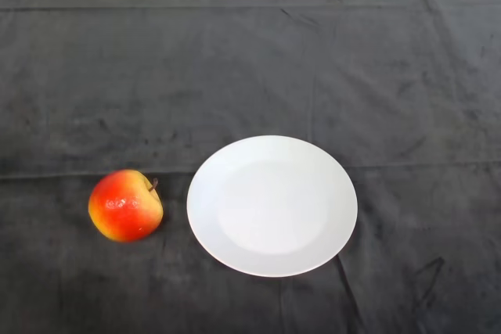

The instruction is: Move the apple to the plate

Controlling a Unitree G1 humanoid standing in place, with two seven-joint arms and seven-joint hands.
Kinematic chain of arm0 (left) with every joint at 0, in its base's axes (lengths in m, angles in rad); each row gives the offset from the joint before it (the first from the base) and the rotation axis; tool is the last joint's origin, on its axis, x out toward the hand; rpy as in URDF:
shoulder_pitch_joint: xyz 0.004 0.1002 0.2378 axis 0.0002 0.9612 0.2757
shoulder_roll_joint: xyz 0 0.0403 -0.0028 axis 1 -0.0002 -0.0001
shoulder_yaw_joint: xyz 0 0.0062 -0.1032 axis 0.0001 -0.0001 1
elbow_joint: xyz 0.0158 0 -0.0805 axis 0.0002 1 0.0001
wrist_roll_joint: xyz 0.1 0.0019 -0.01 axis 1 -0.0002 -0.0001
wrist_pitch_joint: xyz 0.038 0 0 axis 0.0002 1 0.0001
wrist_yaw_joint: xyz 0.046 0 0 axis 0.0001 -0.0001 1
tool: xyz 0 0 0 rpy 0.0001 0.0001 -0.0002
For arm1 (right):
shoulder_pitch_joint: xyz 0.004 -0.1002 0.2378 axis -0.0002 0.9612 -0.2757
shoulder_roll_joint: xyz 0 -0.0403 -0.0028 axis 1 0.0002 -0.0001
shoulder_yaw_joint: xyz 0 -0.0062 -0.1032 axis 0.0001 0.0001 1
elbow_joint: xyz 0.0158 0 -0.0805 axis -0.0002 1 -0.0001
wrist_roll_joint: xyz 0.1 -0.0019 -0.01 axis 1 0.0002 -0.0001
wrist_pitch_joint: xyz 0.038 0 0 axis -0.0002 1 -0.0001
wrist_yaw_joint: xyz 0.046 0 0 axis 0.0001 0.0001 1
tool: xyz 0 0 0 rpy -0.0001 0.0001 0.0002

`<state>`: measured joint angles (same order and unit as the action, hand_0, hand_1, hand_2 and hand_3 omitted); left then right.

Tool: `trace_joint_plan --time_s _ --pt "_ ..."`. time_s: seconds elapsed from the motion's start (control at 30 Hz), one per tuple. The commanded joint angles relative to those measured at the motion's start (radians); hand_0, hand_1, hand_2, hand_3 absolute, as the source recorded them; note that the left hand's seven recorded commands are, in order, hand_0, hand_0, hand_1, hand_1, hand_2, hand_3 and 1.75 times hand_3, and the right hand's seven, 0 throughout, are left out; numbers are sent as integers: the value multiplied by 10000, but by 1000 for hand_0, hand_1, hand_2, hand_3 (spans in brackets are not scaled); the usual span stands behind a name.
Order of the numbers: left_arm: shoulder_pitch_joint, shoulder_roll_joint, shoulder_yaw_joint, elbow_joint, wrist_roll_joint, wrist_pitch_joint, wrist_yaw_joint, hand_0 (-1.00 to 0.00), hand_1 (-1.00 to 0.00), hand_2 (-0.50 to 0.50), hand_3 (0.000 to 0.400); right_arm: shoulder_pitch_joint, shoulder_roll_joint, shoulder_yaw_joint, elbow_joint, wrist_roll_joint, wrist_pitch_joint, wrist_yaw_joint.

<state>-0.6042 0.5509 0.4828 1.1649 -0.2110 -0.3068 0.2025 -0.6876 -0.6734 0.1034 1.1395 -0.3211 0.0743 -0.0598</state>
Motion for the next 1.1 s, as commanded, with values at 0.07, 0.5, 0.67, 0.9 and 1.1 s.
trace_joint_plan --time_s 0.07,0.5,0.67,0.9,1.1 --pt "97 76 -220 12 149 -284 -132 0 0 0 0 -87 -273 -43 178 -111 -36 -91" --pt "93 74 -345 25 224 -272 -239 0 0 0 0 -83 -273 -44 170 -110 -32 -90" --pt "61 29 -422 10 277 -249 -227 0 0 0 0 -81 -273 -44 167 -109 -31 -90" --pt "39 -59 -616 -83 416 -205 -262 0 0 0 0 -78 -273 -45 162 -108 -29 -90" --pt "8 -48 -836 -281 550 -14 -454 0 0 0 0 -74 -273 -46 155 -107 -26 -89"
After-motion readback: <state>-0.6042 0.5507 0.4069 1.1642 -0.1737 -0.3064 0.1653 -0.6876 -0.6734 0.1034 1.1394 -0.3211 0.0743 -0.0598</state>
